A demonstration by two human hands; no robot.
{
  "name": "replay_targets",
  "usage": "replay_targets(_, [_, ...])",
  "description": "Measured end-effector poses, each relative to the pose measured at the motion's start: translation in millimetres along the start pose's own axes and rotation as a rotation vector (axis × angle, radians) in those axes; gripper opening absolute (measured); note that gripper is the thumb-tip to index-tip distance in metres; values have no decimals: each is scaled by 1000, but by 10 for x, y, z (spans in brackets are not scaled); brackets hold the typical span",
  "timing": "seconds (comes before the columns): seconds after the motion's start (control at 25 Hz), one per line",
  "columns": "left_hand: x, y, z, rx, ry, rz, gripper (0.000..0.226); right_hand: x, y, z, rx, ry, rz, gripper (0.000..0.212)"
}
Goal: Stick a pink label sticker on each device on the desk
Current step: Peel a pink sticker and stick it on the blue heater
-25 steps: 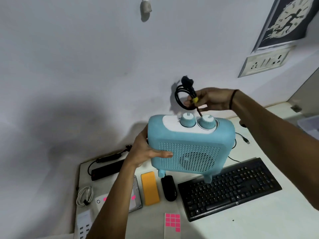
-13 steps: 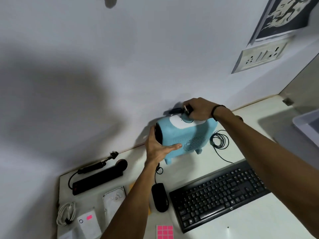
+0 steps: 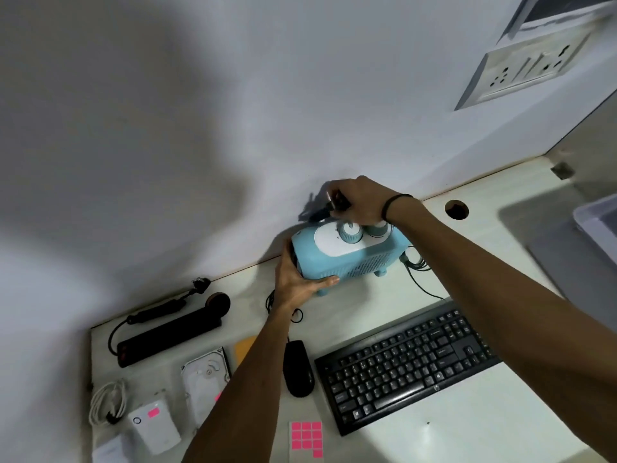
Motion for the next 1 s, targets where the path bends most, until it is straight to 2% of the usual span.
replay_targets(0.24, [119, -81, 76, -77, -111, -34, 113, -178, 285, -178, 61, 72, 15, 44])
replay_targets(0.4, [382, -190, 176, -146, -192, -55, 115, 135, 448, -417, -23, 48, 164, 45])
replay_targets(0.52, [751, -240, 235, -149, -261, -23, 103, 541, 702, -676, -152, -35, 305, 41])
replay_targets(0.6, [1107, -268, 265, -122, -276, 2, 85, 812, 975, -845, -184, -73, 316, 35])
replay_targets(0.72, [1661, -316, 150, -99, -292, 34, 51, 1200, 1597, -1023, -356, -53, 236, 20])
replay_targets(0.84, [2244, -316, -239, -107, -375, 1, 24, 1624, 2411, -1072, -549, 124, 90, 12])
replay_targets(0.92, [2650, -276, -561, -146, -468, -26, 14, 1901, 3002, -1040, -602, 305, -53, 20])
replay_targets(1.0, [3023, -245, -836, -261, -503, -53, 15, 2165, 3511, -1011, -598, 465, -171, 32])
Point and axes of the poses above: each hand's wrist, its own x-axis away from the middle knuckle, its own y-axis out of the palm, z = x × y, the point moved 1 cm from there along -x, towards the middle knuckle, and after that the axes turned 6 degrees about -z, right-handed, at the moved point
